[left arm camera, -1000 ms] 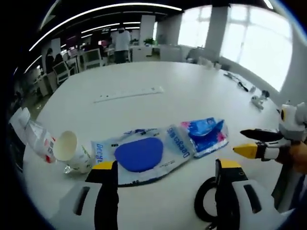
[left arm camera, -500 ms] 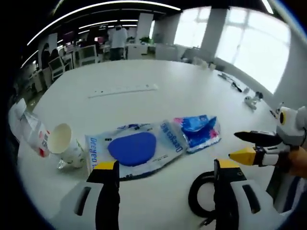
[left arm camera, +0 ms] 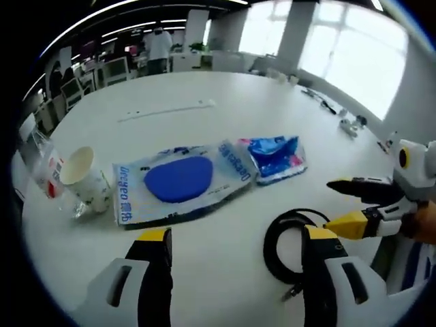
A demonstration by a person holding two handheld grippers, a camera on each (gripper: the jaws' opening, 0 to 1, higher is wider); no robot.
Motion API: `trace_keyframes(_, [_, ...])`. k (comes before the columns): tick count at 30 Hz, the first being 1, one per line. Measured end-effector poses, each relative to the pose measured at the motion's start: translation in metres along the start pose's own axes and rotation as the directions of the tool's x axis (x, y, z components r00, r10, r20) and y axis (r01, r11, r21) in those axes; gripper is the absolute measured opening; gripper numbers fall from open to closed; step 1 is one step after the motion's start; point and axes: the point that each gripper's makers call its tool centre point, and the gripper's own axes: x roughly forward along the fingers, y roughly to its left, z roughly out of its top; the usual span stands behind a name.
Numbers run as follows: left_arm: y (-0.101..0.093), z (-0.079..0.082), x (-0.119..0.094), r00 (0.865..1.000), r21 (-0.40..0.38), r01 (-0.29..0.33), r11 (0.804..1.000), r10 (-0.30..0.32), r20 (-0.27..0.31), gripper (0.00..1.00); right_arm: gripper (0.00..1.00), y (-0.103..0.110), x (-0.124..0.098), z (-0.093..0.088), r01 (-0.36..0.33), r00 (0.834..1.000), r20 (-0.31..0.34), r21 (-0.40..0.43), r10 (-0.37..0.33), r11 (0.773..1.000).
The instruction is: Arrange the tabletop items into an orderly group along one side of the table until the central work area is clear of visible clutter.
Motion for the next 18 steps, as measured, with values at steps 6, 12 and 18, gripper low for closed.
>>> trace_keyframes(6, [-0.001, 0.000, 0.004, 1.000, 0.006, 0.012, 1.000, -0.012, -0.017, 0.71, 0.67, -0.003, 0.003, 0.005, 0.004, 1.000, -0.001, -0.010, -0.004, 1.000])
trace_keyframes(12, [-0.009, 0.000, 0.005, 1.000, -0.013, 0.021, 1.000, -0.021, -0.010, 0.70, 0.66, 0.000, 0.003, 0.005, 0.003, 1.000, 0.003, -0.004, -0.003, 1.000])
trace_keyframes(18, [-0.011, -0.012, 0.007, 0.999, -0.059, 0.033, 0.998, -0.034, -0.011, 0.65, 0.65, 0.007, 0.004, -0.010, -0.005, 1.000, -0.008, 0.020, 0.005, 1.000])
